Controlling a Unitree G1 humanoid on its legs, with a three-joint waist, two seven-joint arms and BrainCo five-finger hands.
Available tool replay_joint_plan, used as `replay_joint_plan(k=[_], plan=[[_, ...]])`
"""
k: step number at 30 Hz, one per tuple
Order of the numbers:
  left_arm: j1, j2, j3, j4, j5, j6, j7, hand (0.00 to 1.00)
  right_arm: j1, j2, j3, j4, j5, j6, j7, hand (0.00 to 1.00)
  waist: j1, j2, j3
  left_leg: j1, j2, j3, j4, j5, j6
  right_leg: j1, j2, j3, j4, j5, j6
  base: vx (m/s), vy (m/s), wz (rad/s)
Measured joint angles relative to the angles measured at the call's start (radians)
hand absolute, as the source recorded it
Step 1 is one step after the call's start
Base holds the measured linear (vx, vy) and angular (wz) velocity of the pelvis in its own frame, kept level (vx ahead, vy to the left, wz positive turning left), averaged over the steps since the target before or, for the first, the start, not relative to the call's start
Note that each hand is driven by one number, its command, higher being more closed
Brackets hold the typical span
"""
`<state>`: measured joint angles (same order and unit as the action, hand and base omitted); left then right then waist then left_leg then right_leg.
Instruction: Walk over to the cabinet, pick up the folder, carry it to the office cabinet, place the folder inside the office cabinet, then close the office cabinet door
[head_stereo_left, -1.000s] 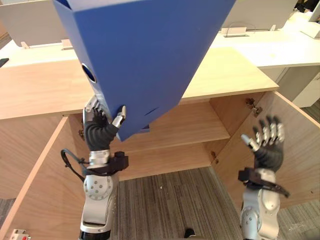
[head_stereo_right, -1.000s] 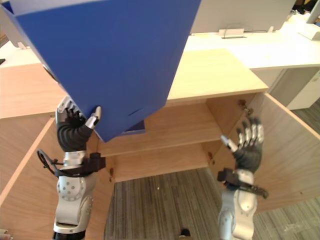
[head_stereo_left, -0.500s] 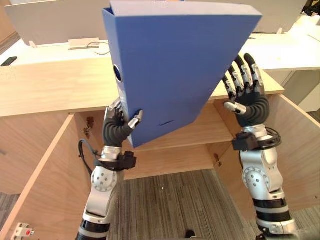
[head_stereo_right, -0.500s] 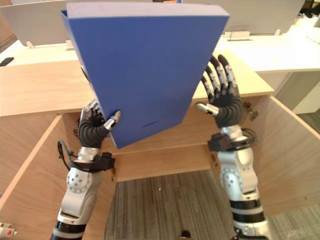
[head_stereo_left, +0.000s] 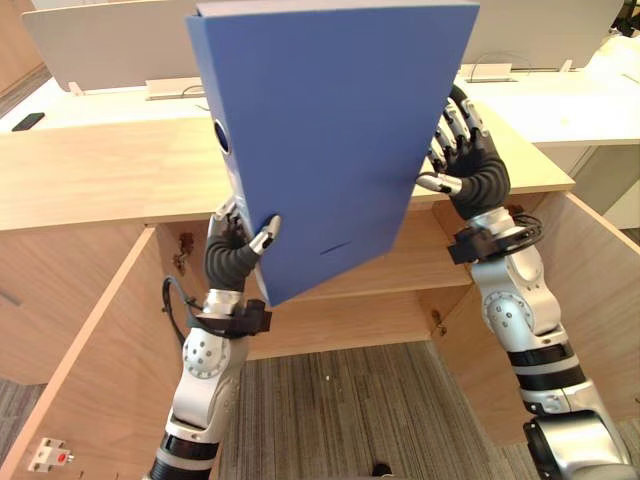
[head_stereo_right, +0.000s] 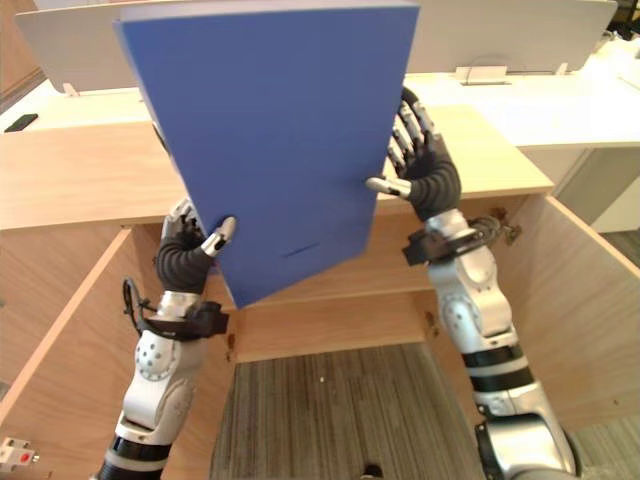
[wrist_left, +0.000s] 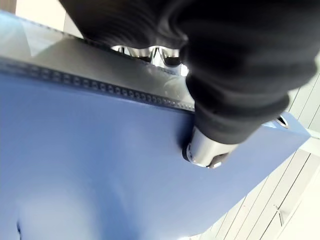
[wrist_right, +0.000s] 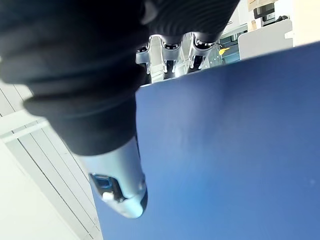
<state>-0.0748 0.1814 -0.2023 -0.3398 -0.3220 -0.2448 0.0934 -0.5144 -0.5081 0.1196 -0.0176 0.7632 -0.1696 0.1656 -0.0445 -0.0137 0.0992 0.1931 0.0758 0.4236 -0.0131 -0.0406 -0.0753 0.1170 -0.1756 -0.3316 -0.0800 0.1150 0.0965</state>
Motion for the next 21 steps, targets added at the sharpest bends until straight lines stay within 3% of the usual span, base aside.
replay_joint_plan(k=[6,12,19,20,21], plan=[[-0.001,0.000,-0.019,0.000,-0.001,0.000,-0.001,1.00,-0.021,0.010,-0.001,0.039,-0.101,0.011,-0.036,0.00,0.001,0.000,0.000,0.000,0.000,-0.003,-0.001,0.001,0.001,0.001,0.000,-0.004,0.000,0.000,0.000,0.00,0.000,0.00],[-0.014,-0.006,-0.012,0.000,0.010,0.002,-0.009,1.00,-0.021,0.090,-0.012,0.063,-0.240,0.018,-0.071,0.00,0.000,0.000,0.000,0.000,0.000,-0.008,-0.003,0.006,0.002,0.004,-0.001,-0.010,0.000,0.000,0.000,-0.02,-0.016,0.02],[-0.021,-0.026,0.006,0.000,0.002,0.001,-0.009,1.00,-0.020,0.137,0.013,0.100,-0.241,0.018,-0.057,0.00,0.002,0.000,0.000,0.002,-0.002,-0.018,-0.017,0.019,0.003,0.004,-0.001,-0.017,0.003,0.000,0.000,-0.04,-0.019,0.04],[-0.022,-0.025,0.008,0.000,-0.007,0.000,-0.009,1.00,-0.020,0.133,0.023,0.103,-0.214,0.021,-0.045,1.00,0.002,0.000,0.000,0.002,-0.002,-0.018,-0.017,0.019,0.003,0.004,-0.001,-0.017,0.003,0.000,0.000,-0.04,-0.019,0.02],[-0.022,-0.018,0.015,0.000,-0.025,-0.001,-0.010,1.00,-0.020,0.115,0.042,0.108,-0.160,0.024,-0.017,1.00,0.003,0.000,0.000,0.002,-0.002,-0.018,-0.017,0.020,0.002,0.005,0.000,-0.017,0.003,0.000,0.000,-0.03,-0.020,0.00]])
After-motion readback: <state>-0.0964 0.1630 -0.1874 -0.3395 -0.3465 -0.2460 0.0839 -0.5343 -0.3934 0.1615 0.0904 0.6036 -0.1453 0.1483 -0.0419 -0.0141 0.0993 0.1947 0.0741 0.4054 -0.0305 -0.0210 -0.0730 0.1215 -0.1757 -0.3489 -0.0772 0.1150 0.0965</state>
